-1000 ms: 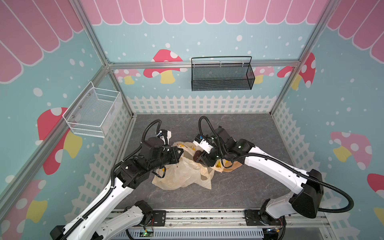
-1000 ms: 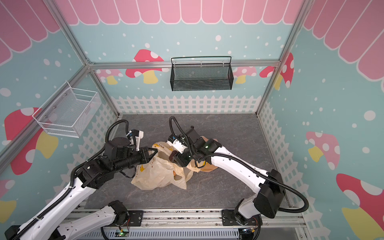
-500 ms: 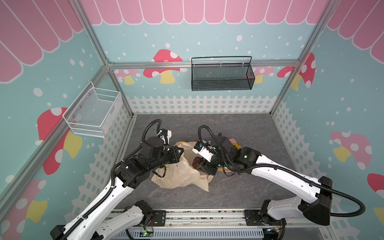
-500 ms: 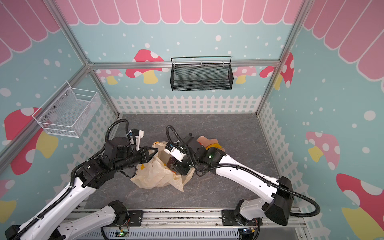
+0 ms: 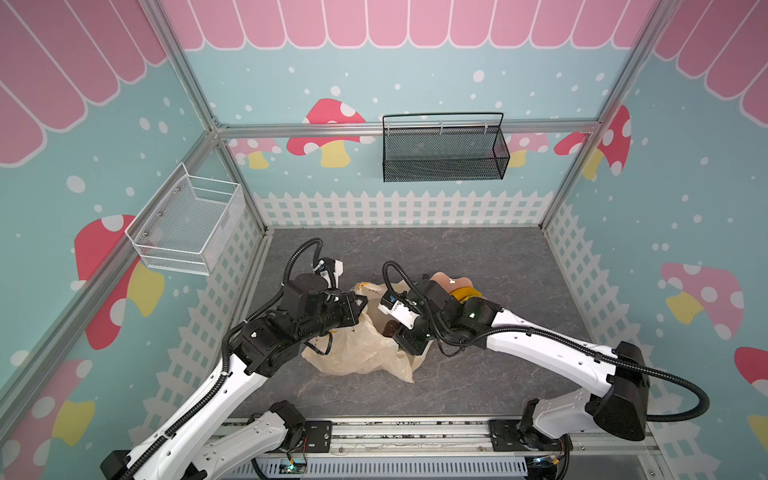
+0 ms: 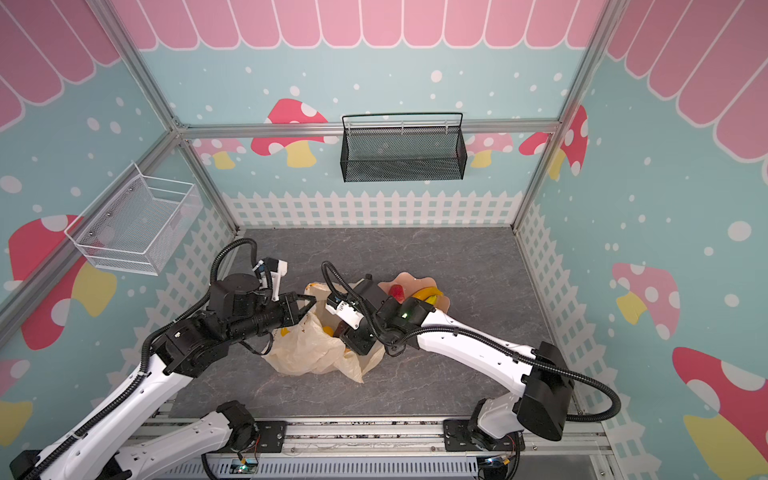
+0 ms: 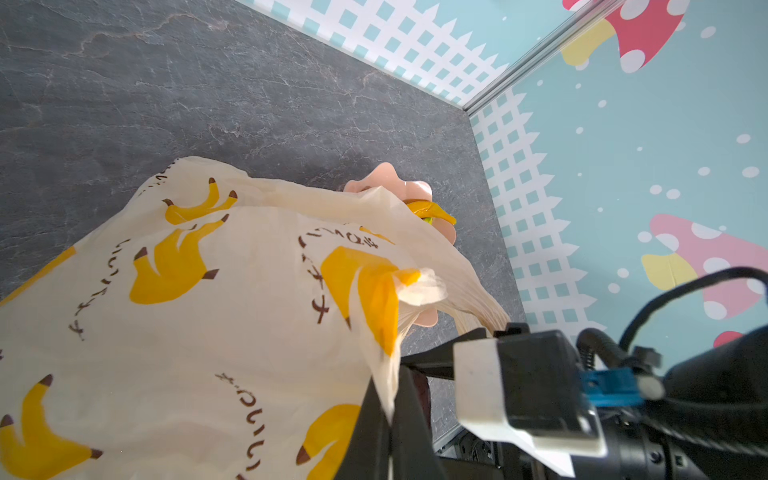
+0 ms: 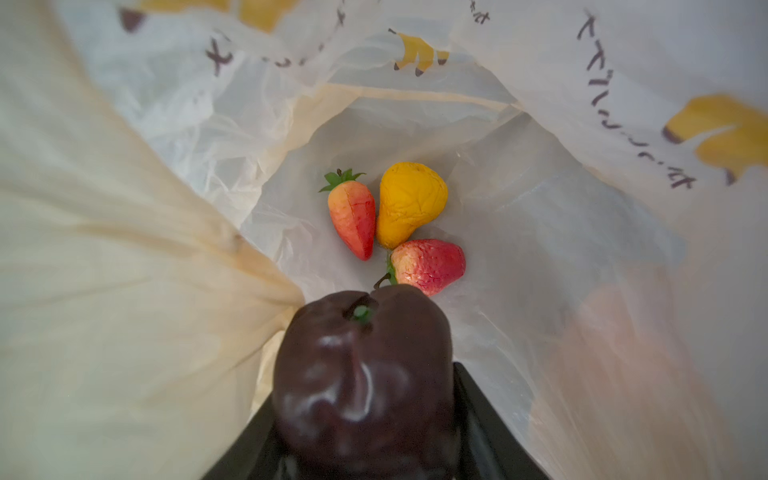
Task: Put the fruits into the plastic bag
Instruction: 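Lower the plum into the bag and open the right gripper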
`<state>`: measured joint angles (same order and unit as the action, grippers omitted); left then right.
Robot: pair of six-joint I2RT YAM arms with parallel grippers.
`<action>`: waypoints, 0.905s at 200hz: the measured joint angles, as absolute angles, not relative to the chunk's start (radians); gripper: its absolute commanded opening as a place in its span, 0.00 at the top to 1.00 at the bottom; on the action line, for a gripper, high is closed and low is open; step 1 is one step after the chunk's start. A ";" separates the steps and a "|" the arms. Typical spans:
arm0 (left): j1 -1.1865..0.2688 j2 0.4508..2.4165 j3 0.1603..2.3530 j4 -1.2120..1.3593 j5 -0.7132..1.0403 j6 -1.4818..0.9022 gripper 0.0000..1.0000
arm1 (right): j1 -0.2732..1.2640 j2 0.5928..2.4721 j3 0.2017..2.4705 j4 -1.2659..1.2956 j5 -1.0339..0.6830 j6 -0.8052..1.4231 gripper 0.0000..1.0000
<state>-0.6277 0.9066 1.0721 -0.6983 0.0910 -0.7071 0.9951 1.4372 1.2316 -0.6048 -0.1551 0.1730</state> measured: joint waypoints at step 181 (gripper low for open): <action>-0.628 0.835 1.067 -0.710 0.063 -0.712 0.98 | 0.987 1.709 1.274 -0.492 -0.239 0.107 0.65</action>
<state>-0.6277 0.8349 1.0672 -0.7101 0.0631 -0.7120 0.9874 1.7092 1.2736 -0.4919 -0.2390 0.1066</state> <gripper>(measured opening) 0.048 0.507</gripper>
